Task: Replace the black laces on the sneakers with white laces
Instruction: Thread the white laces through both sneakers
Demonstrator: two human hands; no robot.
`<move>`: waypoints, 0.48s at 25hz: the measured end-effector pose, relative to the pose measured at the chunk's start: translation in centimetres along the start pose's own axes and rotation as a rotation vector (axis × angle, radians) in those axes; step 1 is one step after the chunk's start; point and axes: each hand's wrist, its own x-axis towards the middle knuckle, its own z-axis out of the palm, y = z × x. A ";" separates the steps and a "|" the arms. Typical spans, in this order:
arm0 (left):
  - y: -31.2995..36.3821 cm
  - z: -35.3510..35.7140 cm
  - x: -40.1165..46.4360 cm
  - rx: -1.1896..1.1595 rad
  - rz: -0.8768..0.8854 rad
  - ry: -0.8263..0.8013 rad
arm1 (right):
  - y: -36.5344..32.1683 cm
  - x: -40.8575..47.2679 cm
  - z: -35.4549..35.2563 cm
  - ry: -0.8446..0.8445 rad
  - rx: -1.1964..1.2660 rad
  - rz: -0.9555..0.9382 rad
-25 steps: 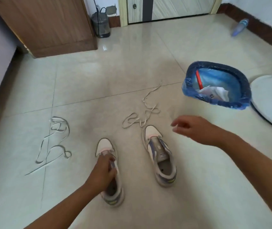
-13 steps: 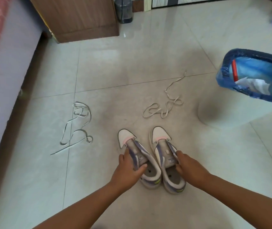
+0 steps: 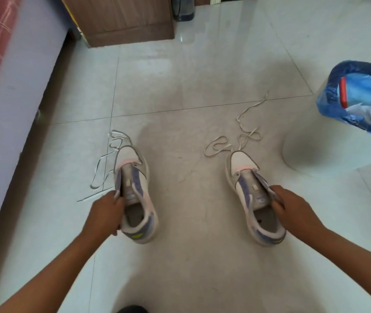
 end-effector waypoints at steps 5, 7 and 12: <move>-0.8 -1.6 -0.6 0.094 0.047 -0.092 | -3.1 2.3 0.7 -0.362 -0.438 -0.607; -1.2 -1.1 -1.3 0.096 0.046 -0.156 | -5.2 3.3 2.9 -0.502 -0.626 -0.771; -1.0 1.8 -2.6 0.010 0.017 -0.236 | -8.5 9.4 5.6 -0.375 -0.617 -0.474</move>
